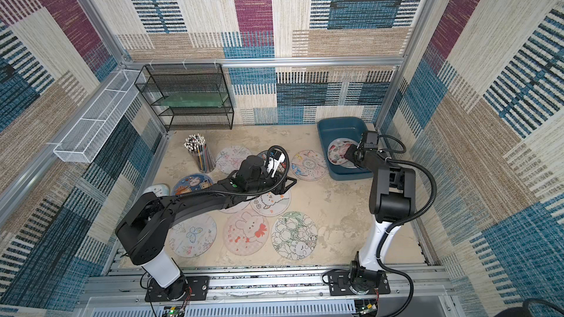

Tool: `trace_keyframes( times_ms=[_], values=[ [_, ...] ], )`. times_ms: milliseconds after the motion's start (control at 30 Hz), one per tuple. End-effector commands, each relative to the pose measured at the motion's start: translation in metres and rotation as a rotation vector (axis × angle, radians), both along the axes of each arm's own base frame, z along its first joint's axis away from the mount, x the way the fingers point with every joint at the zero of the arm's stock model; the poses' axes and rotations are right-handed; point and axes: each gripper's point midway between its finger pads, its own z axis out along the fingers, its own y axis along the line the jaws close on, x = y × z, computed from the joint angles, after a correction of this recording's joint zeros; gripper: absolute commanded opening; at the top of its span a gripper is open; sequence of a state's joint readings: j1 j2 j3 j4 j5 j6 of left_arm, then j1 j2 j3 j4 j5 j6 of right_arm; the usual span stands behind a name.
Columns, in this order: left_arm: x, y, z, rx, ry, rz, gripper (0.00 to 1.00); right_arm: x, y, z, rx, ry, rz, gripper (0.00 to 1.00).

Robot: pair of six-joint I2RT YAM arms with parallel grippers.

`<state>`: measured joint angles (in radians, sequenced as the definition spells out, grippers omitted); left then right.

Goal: Put the coasters into the storage box
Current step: Place the coaster in the storage box.

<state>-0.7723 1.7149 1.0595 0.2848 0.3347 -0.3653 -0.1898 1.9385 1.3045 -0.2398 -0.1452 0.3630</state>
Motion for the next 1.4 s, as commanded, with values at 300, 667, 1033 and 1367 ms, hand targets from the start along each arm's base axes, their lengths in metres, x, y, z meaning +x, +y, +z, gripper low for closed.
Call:
trace_keyframes(
  times_ms=[300,667,1033,1367],
  values=[
    [0.003,-0.011,0.001,-0.025,-0.044,-0.052,0.65,-0.024,-0.031,0.026,-0.146,0.044,-0.104,0.92],
    [0.010,-0.008,-0.003,0.011,0.006,-0.024,0.66,-0.045,0.011,0.073,-0.126,-0.063,0.001,1.00],
    [0.015,0.020,-0.009,0.089,0.045,0.065,0.72,-0.077,0.109,0.121,-0.088,-0.182,0.260,0.98],
    [0.004,0.039,-0.017,0.143,0.099,0.110,0.70,-0.119,0.193,0.133,-0.012,-0.213,0.525,0.97]
  ],
)
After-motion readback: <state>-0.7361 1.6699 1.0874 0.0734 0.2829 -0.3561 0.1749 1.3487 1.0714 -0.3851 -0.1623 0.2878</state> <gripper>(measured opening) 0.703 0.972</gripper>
